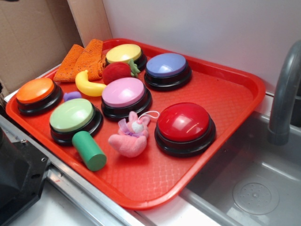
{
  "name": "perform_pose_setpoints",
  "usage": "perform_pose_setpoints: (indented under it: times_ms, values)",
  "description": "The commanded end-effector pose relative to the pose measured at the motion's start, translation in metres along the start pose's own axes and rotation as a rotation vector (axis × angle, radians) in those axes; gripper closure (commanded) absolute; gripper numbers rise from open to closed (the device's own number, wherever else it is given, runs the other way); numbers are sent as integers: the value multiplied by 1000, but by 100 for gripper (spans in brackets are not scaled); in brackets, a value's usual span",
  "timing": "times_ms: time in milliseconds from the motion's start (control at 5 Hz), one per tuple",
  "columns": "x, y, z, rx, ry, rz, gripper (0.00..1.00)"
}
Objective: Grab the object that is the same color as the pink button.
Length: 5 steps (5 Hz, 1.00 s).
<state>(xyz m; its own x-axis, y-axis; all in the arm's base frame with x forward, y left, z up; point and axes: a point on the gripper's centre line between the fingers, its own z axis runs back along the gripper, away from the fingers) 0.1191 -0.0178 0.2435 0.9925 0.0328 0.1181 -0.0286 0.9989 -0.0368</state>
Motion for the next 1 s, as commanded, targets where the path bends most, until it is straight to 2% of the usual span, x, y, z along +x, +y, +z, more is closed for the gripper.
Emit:
perform_pose_setpoints:
  times_ms: [0, 200, 400, 800]
  values:
    - [0, 0, 0, 0, 0, 0, 0]
    - [4, -5, -11, -54, -56, 0, 0]
    - [11, -20, -35, -83, -111, -21, 0]
    - [21, -54, -94, -79, -141, -87, 0]
